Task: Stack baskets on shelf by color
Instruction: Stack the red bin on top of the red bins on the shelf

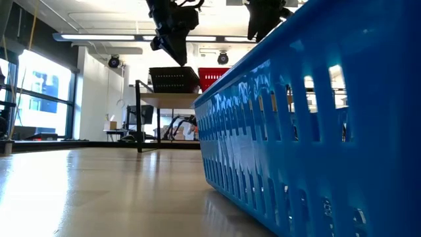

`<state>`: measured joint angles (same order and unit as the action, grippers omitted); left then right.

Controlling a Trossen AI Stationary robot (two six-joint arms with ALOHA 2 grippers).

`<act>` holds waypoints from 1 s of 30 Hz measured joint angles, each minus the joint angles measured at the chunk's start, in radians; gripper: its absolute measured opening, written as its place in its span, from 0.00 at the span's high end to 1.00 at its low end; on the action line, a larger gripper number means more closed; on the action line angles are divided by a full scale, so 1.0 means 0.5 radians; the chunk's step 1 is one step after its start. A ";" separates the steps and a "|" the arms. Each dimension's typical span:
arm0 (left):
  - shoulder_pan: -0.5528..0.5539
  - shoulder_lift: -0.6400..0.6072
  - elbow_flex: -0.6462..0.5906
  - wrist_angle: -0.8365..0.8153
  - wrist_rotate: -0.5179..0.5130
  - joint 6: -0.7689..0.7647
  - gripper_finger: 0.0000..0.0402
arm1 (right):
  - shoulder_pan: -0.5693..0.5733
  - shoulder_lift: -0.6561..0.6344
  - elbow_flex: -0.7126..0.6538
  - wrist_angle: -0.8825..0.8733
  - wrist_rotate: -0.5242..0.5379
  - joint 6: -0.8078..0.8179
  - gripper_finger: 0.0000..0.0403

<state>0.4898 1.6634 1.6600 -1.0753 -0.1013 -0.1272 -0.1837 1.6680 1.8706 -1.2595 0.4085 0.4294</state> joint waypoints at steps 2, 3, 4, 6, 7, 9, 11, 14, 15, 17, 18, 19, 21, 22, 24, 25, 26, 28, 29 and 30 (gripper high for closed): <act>0.021 0.000 0.000 0.025 0.000 0.012 0.82 | 0.000 0.000 0.000 -0.001 -0.036 0.049 0.63; 0.030 0.000 0.000 0.035 0.000 0.021 0.82 | 0.001 0.000 0.000 -0.001 -0.054 0.077 0.63; 0.034 0.000 0.000 0.055 0.000 0.031 0.82 | 0.001 0.000 0.000 -0.001 -0.074 0.096 0.63; 0.044 0.000 0.007 0.079 0.000 0.033 0.82 | 0.001 -0.001 0.000 -0.003 -0.098 0.132 0.63; 0.048 0.000 0.023 0.070 0.011 0.032 0.82 | 0.002 0.000 0.000 -0.007 -0.114 0.137 0.63; 0.059 -0.006 0.065 0.051 0.054 0.037 0.82 | 0.010 0.000 0.000 -0.023 -0.173 0.146 0.63; 0.067 -0.020 0.101 0.046 0.095 0.071 0.82 | 0.026 -0.001 0.000 -0.045 -0.209 0.188 0.63; 0.068 -0.052 0.149 0.047 0.155 0.128 0.82 | 0.073 0.000 0.000 -0.126 -0.262 0.231 0.63; 0.068 -0.064 0.167 0.046 0.162 0.147 0.82 | 0.092 -0.001 0.000 -0.156 -0.267 0.245 0.63; 0.067 -0.099 0.192 0.048 0.171 0.175 0.82 | 0.137 0.000 0.000 -0.214 -0.270 0.288 0.63; 0.066 -0.119 0.196 0.051 0.174 0.187 0.82 | 0.160 0.000 0.000 -0.241 -0.272 0.303 0.63; 0.066 -0.141 0.197 0.060 0.179 0.195 0.82 | 0.186 0.000 0.000 -0.269 -0.272 0.315 0.63; 0.068 -0.188 0.198 0.065 0.180 0.210 0.82 | 0.237 0.000 0.000 -0.332 -0.266 0.351 0.63; 0.067 -0.211 0.198 0.064 0.180 0.210 0.82 | 0.263 -0.001 0.000 -0.362 -0.259 0.372 0.63; 0.068 -0.258 0.190 0.066 0.180 0.210 0.82 | 0.317 -0.001 -0.011 -0.414 -0.257 0.420 0.63; 0.068 -0.283 0.179 0.064 0.180 0.209 0.82 | 0.347 0.000 -0.018 -0.444 -0.252 0.456 0.63; 0.067 -0.304 0.169 0.063 0.180 0.209 0.82 | 0.378 0.000 -0.025 -0.477 -0.236 0.497 0.63; 0.067 -0.337 0.142 0.060 0.180 0.203 0.82 | 0.443 -0.001 -0.055 -0.543 -0.193 0.592 0.63; 0.067 -0.355 0.126 0.058 0.180 0.193 0.82 | 0.481 -0.001 -0.074 -0.577 -0.178 0.646 0.63; 0.067 -0.371 0.104 0.062 0.181 0.180 0.82 | 0.515 -0.001 -0.097 -0.610 -0.170 0.704 0.63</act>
<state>0.5232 1.4777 1.7118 -1.0442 -0.0110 -0.0371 0.0737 1.6676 1.8221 -1.5643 0.3235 0.7813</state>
